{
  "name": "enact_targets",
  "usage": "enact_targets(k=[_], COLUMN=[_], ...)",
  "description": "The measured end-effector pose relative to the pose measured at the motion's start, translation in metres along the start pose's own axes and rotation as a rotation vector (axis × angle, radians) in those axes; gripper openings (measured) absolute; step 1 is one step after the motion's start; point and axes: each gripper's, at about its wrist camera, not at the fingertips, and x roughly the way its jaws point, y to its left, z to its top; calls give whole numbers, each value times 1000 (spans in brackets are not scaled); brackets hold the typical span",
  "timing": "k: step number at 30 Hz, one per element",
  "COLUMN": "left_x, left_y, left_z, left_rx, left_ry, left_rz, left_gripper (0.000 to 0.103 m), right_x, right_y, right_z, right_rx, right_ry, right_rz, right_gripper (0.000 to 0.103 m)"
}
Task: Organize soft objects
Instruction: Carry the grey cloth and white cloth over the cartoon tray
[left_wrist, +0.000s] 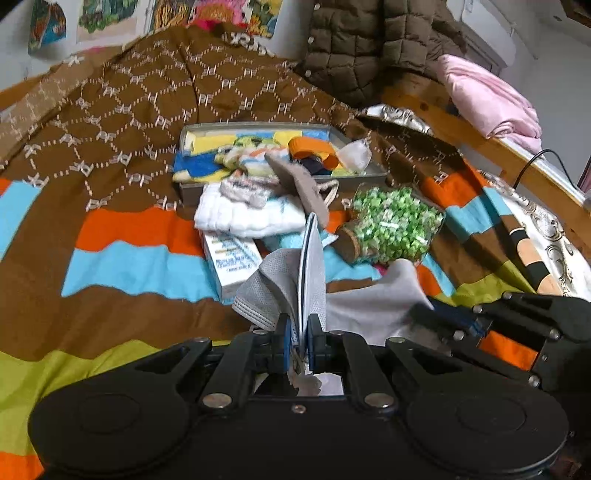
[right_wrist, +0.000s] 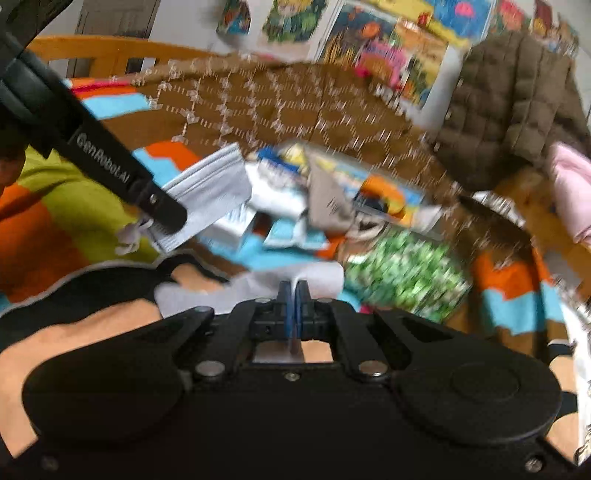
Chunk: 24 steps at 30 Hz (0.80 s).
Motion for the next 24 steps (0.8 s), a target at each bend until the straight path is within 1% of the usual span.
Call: enact_targets(k=[2,6,10,12,15,17,19,24], left_x=[-5,-9,-5,-1,7,13,21,54], left_y=[0,2,6,11,19,24,29,45], left_z=[3,10,23,34,57,76,97,146], left_rx=[4,14,49,49,53,65,85,95], left_ry=[-26,-72,-95,-95,-113,-130,-160,-217], left_rz=[-4,0,33,35,40,43,53,75], left_gripper=[8,8,8,7,7,7,7,7], right_x=[-6,-9,-10,-11,-4,8,19,71], right_y=[-3,-10,-26,-31,-52,-69,-80,-103], right_z=[4,15,31,39,65,88,108,159], right_rx=[-4,8,9,21,48,65,66,28], right_ry=[-38,-77,-106,-115,-121,-118,-119,-125], right_rz=[-23,-40,-30,-13,29,72,90,85], right_gripper=[0,0,0,0,0,0,0,0])
